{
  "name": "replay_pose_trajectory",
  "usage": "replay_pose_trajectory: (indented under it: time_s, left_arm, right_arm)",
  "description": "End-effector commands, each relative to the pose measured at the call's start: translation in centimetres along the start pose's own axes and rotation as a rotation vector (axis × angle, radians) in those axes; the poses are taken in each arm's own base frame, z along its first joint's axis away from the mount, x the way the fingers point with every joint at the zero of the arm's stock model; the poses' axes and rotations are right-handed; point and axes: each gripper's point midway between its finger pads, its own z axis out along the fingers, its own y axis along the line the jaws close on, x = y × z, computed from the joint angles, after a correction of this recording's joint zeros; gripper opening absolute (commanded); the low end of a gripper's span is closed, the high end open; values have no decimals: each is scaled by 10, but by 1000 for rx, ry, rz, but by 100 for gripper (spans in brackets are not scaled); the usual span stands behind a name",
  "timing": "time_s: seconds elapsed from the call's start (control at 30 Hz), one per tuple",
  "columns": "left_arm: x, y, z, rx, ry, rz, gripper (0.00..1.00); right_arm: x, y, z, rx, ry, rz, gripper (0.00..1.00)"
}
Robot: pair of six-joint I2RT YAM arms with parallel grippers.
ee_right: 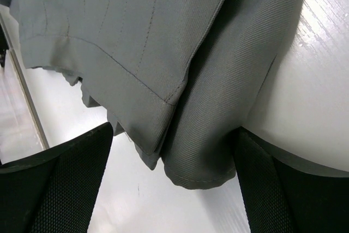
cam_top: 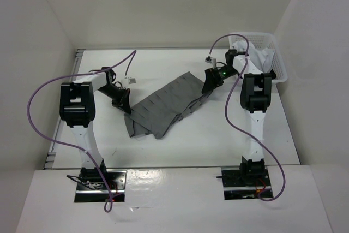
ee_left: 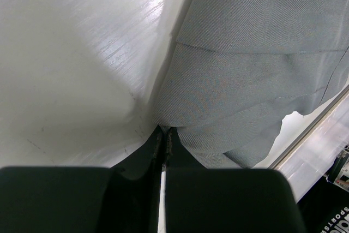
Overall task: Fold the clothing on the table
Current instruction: Fold the skirt
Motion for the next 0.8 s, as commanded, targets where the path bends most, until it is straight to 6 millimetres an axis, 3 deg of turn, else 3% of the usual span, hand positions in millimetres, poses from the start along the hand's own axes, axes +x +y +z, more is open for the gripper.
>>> replay_pose_trajectory:
  time_s: [0.0, 0.33, 0.53, 0.63, 0.67, 0.73, 0.77]
  left_arm:
    - [3, 20, 15, -50, 33, 67, 0]
    - [3, 20, 15, -50, 34, 77, 0]
    - [3, 20, 15, -50, 34, 77, 0]
    - [3, 20, 15, -50, 34, 77, 0]
    - [3, 20, 15, -50, 34, 77, 0]
    - [7, 20, 16, -46, 40, 71, 0]
    - [7, 20, 16, -46, 40, 71, 0]
  right_arm:
    - [-3, -11, 10, 11, -7, 3, 91]
    - [0, -6, 19, -1, 8, 8, 86]
    - [2, -4, 22, -1, 24, -2, 74]
    - [4, -3, 27, -9, 34, 0, 62]
    - [4, -3, 27, -9, 34, 0, 51]
    - [5, -4, 27, -2, 40, 0, 40]
    - [5, -4, 27, -2, 40, 0, 28]
